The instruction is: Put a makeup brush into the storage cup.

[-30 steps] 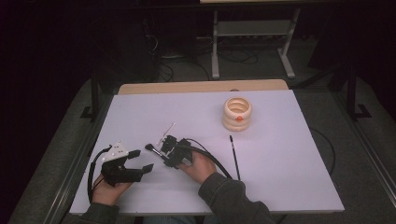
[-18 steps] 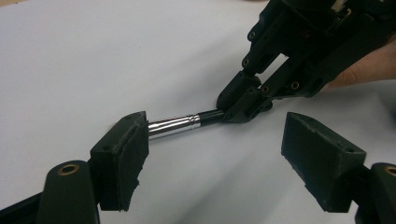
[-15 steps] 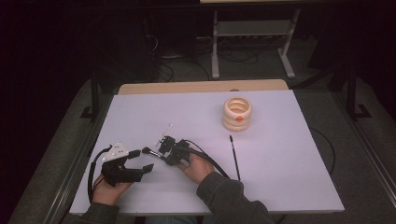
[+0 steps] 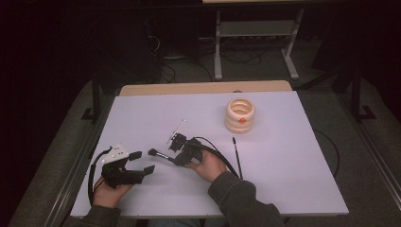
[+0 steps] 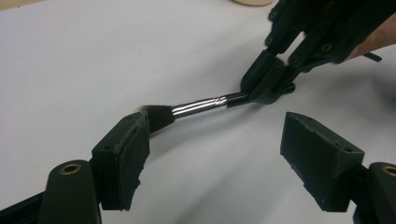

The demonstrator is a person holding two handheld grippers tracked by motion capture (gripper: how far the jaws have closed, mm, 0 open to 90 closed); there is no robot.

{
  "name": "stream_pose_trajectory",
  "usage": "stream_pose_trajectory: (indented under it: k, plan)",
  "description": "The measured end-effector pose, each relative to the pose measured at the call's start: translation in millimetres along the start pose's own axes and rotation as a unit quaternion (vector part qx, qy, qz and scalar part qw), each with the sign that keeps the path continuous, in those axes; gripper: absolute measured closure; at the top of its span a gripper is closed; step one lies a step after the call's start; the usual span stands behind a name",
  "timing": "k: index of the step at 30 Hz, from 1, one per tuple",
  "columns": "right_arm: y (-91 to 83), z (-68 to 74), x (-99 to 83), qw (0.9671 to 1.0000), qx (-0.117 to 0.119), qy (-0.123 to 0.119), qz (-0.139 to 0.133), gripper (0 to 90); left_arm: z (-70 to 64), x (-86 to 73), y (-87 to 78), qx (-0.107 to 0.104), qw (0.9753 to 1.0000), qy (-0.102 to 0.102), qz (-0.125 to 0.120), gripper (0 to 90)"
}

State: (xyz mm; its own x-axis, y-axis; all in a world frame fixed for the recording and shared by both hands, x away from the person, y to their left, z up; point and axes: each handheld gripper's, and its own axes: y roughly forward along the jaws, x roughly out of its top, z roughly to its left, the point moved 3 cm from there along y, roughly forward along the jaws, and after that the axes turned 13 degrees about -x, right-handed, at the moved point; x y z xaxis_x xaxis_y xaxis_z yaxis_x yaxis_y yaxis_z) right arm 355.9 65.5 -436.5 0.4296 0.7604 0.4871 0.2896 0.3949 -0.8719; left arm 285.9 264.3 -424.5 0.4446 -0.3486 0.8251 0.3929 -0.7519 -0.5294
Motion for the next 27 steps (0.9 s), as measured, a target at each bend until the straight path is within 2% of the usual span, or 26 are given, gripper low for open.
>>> stream_pose_trajectory:
  k: [6,11,17,20,22,24,27]
  plan:
    - [-22.1,-9.4,-12.7,0.9998,-0.004,0.001,-0.021,78.8,-4.0,3.5,1.9,-0.008,0.9999,0.003,-0.006,23.4]
    - [-42.8,-21.9,-28.1,0.9991,-0.008,0.015,-0.040,78.8,-9.3,8.5,6.4,-0.026,0.9996,0.001,-0.014,23.4]
    - [-70.7,-33.6,-48.8,0.9960,-0.014,0.035,-0.081,78.7,-19.3,20.0,15.6,-0.055,0.9983,0.011,-0.016,24.8]
    - [-83.0,-34.1,-58.6,0.9943,-0.017,0.044,-0.095,78.7,-26.6,30.0,22.2,-0.084,0.9961,0.008,-0.025,25.2]
    - [-93.1,-33.1,-63.4,0.9927,-0.018,0.047,-0.109,78.7,-29.6,34.9,27.3,-0.096,0.9950,0.013,-0.022,28.2]
    - [-101.9,-31.5,-68.0,0.9912,-0.023,0.044,-0.123,78.7,-33.0,40.0,33.1,-0.123,0.9922,0.002,-0.022,31.5]
    - [-111.5,-29.4,-76.1,0.9878,-0.016,0.048,-0.147,78.7,-36.8,48.4,43.8,-0.143,0.9895,-0.001,-0.020,34.9]
